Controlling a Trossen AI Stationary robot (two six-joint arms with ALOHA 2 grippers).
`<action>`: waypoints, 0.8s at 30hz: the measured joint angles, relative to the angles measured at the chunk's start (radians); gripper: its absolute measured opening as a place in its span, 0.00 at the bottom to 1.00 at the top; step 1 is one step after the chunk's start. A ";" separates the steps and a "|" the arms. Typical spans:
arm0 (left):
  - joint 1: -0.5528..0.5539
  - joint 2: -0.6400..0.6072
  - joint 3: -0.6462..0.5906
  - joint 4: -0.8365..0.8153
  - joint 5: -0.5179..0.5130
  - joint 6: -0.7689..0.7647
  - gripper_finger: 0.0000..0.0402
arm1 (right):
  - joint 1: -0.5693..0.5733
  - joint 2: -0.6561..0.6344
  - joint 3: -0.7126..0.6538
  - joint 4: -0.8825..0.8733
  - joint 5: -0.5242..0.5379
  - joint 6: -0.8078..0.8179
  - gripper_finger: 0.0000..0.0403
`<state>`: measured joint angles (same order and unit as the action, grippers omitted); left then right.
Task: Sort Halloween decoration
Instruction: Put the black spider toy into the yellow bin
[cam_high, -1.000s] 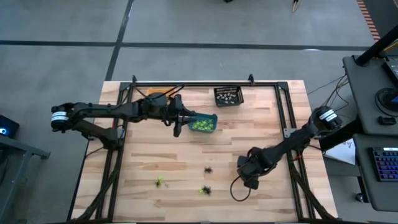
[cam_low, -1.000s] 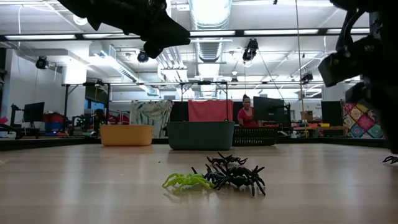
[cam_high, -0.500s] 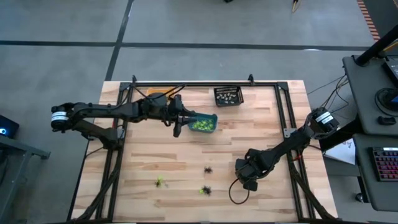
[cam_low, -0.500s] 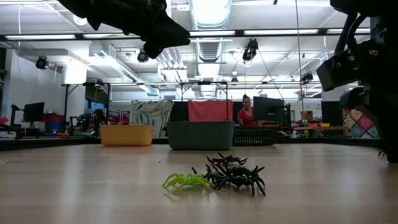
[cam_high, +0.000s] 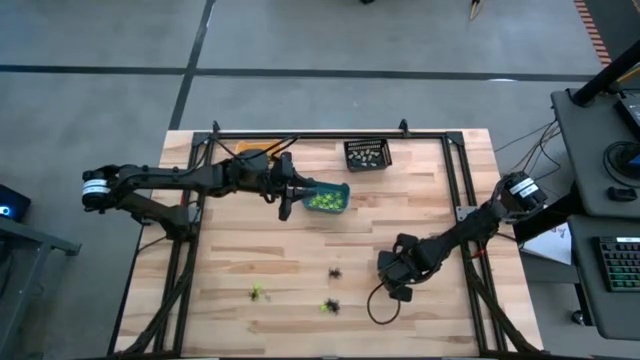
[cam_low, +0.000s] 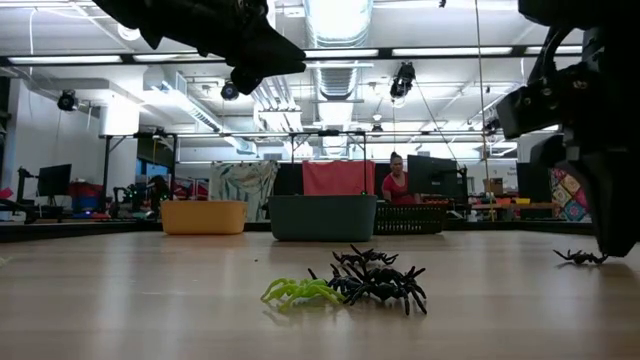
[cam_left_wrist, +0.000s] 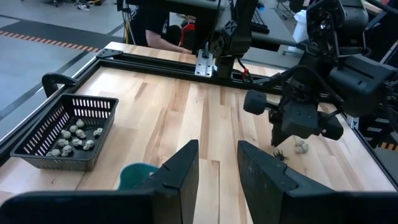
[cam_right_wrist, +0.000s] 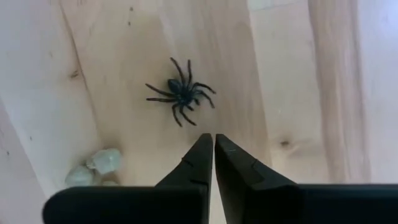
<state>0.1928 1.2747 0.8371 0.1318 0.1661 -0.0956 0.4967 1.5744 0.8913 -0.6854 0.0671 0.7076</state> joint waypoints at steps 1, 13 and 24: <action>0.000 0.000 0.000 0.000 0.000 0.000 0.23 | -0.001 -0.003 0.000 -0.003 0.000 -0.008 0.02; 0.000 0.000 0.000 0.001 0.000 0.000 0.23 | -0.075 -0.084 0.005 -0.011 -0.046 0.342 0.07; 0.000 0.000 0.000 -0.002 0.000 0.000 0.23 | -0.110 -0.079 0.005 0.069 -0.128 0.450 0.23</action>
<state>0.1928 1.2747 0.8371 0.1300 0.1661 -0.0956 0.3862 1.4956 0.8959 -0.6168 -0.0605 1.1577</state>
